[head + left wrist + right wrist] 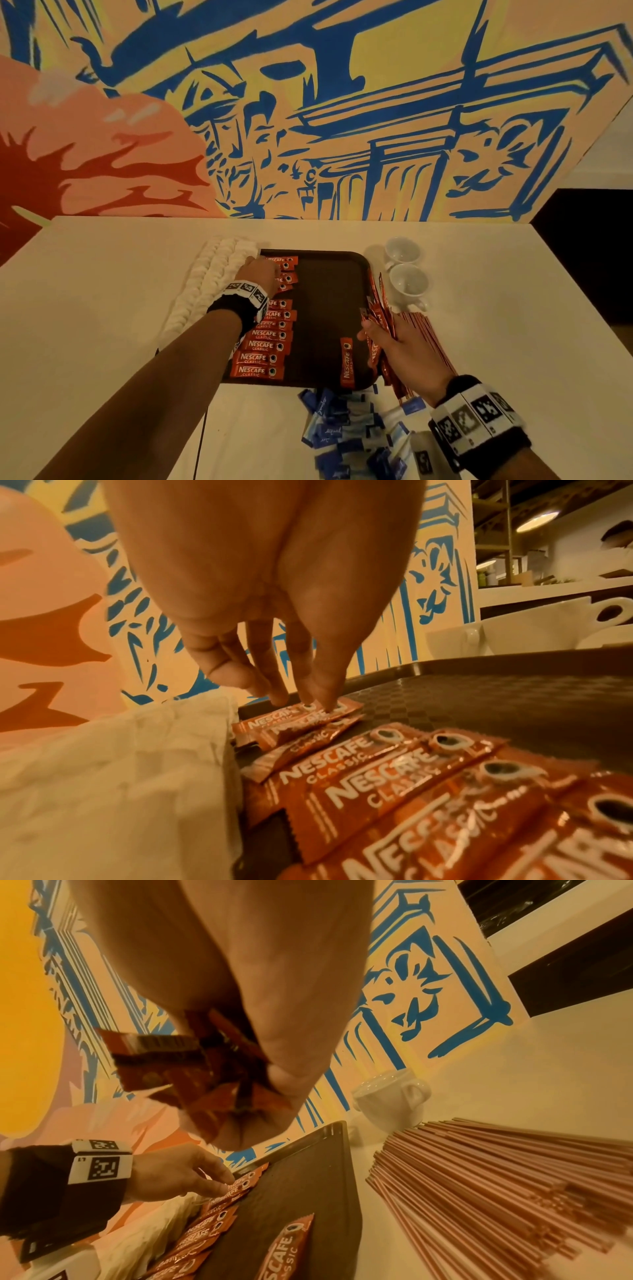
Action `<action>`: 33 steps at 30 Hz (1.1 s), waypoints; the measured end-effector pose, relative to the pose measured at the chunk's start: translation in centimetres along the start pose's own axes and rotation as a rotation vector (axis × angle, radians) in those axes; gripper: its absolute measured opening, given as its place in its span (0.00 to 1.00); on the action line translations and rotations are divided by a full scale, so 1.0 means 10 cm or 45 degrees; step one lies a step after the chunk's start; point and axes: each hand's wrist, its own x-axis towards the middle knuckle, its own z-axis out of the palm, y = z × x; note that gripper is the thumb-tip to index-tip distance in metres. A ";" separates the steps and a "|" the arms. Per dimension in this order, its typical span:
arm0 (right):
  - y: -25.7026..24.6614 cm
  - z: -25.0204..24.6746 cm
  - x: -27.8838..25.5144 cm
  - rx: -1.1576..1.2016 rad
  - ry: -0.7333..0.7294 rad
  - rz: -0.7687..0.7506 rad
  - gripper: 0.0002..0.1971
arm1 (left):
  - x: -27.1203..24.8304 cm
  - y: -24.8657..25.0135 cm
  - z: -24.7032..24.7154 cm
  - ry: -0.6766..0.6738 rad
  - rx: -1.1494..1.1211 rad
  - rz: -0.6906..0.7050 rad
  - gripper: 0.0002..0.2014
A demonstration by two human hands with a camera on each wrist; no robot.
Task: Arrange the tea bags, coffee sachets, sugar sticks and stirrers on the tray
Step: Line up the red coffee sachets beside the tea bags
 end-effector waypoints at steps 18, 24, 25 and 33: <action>-0.02 -0.02 -0.02 -0.031 0.014 0.021 0.10 | 0.02 -0.07 0.01 -0.123 -0.061 0.047 0.16; 0.00 -0.03 0.00 -0.049 0.018 0.046 0.12 | 0.04 -0.07 0.01 -0.107 -0.043 0.065 0.15; 0.00 -0.04 0.00 -0.053 0.022 0.043 0.12 | 0.05 -0.06 0.01 -0.102 -0.026 0.069 0.14; 0.03 -0.04 0.04 -0.090 0.024 0.038 0.13 | 0.10 0.00 0.01 -0.044 0.047 0.080 0.15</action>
